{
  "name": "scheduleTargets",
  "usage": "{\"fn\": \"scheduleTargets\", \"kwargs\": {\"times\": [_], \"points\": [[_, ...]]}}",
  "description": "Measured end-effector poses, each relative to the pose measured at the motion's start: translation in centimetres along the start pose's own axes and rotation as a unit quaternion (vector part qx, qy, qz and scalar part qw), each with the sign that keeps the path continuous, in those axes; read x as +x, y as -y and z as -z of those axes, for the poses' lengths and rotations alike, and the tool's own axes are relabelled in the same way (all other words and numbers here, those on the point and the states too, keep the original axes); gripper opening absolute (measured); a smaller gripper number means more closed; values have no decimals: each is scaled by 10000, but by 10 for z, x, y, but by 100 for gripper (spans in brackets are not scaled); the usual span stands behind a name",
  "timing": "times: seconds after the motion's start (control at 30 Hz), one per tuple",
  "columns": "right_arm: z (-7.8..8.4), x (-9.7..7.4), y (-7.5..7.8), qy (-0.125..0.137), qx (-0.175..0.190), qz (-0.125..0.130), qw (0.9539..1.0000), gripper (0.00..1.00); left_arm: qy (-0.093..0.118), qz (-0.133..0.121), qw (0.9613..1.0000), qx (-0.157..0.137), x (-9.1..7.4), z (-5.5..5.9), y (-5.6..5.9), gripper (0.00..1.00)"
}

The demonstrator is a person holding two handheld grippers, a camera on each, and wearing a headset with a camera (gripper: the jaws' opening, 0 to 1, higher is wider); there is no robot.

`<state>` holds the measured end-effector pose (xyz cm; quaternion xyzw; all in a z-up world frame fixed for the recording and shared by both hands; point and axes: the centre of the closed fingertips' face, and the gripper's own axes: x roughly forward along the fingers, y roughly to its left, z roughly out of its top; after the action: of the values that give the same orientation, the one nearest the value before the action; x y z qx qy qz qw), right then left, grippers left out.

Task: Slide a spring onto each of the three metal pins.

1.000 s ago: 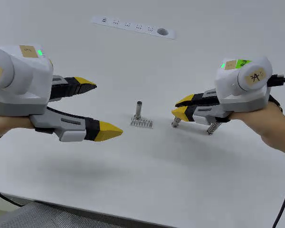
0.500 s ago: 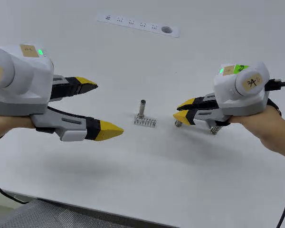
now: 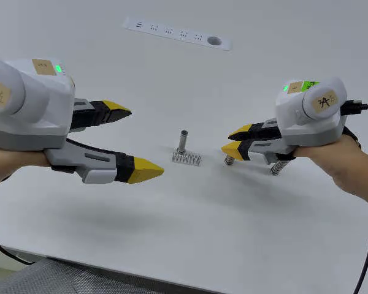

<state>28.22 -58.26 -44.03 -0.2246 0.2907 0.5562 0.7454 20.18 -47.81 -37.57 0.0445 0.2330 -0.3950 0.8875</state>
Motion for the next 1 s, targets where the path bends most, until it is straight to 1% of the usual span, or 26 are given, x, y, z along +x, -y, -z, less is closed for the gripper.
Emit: {"fn": "scheduleTargets", "kwargs": {"times": [0.3,0.43,0.53,0.6,0.67,0.73,0.77,0.83,0.87,0.93,1.0], "points": [[-18,-6,-8,63,-161,-40,9998,18,75,-27,10000,-1,-3,-3,-3,74],[-29,-8,-15,63,-342,-148,9993,19,171,-9,9998,-33,-4,-7,-3,75],[-37,-8,-21,58,-519,-240,9983,19,161,-15,9999,-20,-4,-7,-4,75],[-39,-6,-25,0,-624,-322,9975,20,148,-9,9999,-3,-4,-6,-4,75],[-40,-3,-29,-67,-749,-387,9964,20,147,-1,9999,0,-4,-6,-4,75],[-36,2,-34,-237,-969,-488,9938,20,160,-9,9999,6,-5,-6,-5,75],[-33,5,-36,-337,-1190,-518,9910,20,182,-21,9998,-5,-6,-6,-5,75],[-26,11,-44,-549,-1400,-682,9863,20,208,-34,9998,-32,-7,-6,-6,75],[-24,14,-47,-610,-1488,-733,9843,20,214,-45,9998,-35,-8,-5,-7,75],[-25,19,-50,-573,-1434,-737,9852,20,217,-58,9997,-61,-9,-3,-7,74],[-25,23,-51,-592,-1415,-774,9851,20,216,-65,9997,-83,-9,-1,-8,74]]}}
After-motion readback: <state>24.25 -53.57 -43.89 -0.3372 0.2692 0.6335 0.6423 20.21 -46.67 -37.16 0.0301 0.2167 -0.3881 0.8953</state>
